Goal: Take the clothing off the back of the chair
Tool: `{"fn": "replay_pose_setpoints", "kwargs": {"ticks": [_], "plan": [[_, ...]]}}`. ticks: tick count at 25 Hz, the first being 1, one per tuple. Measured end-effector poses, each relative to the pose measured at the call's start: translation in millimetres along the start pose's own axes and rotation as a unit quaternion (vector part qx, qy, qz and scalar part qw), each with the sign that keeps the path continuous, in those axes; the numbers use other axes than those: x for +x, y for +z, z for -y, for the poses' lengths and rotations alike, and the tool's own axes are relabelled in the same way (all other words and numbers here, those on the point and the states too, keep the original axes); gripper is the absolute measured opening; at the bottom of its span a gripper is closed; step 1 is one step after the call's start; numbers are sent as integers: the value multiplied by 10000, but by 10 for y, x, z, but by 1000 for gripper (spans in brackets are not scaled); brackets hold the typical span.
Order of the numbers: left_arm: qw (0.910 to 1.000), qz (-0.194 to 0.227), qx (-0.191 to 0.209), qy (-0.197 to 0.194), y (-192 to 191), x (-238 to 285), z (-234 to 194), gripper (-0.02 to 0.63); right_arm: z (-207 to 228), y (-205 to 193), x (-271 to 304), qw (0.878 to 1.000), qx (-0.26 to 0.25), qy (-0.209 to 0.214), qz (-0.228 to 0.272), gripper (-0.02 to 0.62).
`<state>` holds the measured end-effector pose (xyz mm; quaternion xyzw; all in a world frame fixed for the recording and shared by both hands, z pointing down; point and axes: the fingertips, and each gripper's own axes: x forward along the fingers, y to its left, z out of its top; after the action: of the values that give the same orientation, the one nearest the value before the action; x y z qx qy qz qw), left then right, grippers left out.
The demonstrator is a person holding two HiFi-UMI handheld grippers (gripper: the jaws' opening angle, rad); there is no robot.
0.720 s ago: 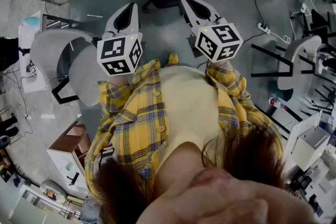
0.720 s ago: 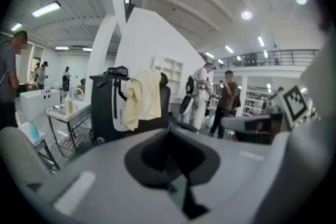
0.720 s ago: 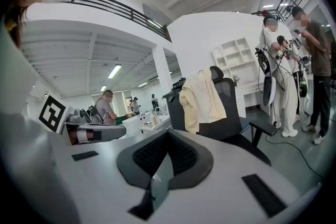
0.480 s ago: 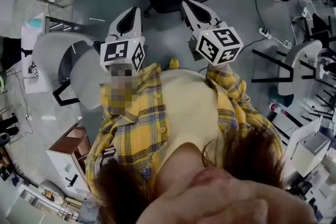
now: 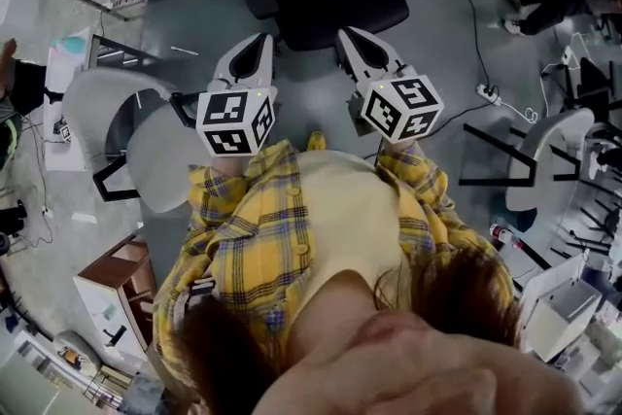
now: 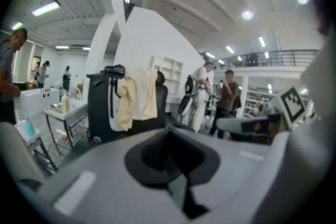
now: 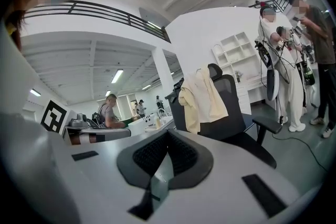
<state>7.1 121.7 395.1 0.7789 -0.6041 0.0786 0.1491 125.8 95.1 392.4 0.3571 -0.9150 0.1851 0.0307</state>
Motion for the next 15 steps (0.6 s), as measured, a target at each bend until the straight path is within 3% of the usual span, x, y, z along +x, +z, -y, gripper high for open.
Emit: {"fn": "replay_pose_setpoints", "kwargs": {"ticks": [15], "plan": [[9995, -33, -76, 294, 46, 196, -74, 3, 180, 80, 227, 9997, -122, 184, -132, 12]]}}
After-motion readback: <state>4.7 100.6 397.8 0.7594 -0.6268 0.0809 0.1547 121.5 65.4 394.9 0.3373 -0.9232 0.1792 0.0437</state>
